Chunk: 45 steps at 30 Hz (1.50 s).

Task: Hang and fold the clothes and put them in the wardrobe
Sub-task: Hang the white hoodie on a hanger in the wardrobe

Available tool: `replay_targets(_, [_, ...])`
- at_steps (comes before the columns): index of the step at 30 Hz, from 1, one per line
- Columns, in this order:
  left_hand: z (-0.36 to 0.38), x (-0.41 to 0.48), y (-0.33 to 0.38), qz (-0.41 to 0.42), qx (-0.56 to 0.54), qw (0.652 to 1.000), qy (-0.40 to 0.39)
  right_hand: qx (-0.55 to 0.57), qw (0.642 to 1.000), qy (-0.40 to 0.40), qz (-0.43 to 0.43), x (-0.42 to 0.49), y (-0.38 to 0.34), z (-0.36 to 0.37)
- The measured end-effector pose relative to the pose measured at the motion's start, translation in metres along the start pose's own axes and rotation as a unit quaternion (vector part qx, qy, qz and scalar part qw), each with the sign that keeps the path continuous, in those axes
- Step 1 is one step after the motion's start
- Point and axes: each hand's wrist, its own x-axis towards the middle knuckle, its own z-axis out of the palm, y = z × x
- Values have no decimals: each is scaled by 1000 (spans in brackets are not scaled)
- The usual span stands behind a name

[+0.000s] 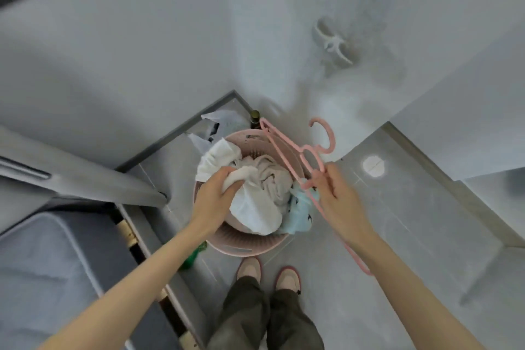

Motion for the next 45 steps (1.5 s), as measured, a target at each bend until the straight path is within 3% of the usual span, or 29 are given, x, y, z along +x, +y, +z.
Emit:
replay_targets(5, [-70,-24,105,51,-59,996,51,49,998,-45,-20,-28,-81,-22])
replay_targets(11, [-135,-52,205,139,-78,987,8,68,988,-105,-88,-60,-165,-36])
replay_targets(16, [-175,-77,284,208,-103,973,7,55,983,-84,-155,-80,-219,-38])
replay_targets(19, [-198,-88,325,250,-108,962,14,77,981,-23,-179,-92,-253,-45])
replay_targets(23, [-218,-85,356,274,-123,950,83,85,963,26,-253,-99,-296,-71])
replay_targets(27, [-225,-75,368,265,-123,947,135,79,954,12,-289,-105,-328,-94])
replay_targets(34, [-209,-86,338,233,-119,937,231,141,939,100,-299,-102,-371,-122])
replay_targets(36, [-198,-93,320,228,-114,946,199,146,931,117,-314,-102,-385,-131])
replay_targets(39, [-184,-94,289,148,-77,985,46,149,918,129,-344,-103,-405,-141])
replay_targets(41, [-176,-94,271,111,-40,992,-41,154,914,129,-353,-103,-416,-144])
replay_targets(45, [-164,-94,256,120,-14,993,-7,158,912,127,-357,-100,-424,-151])
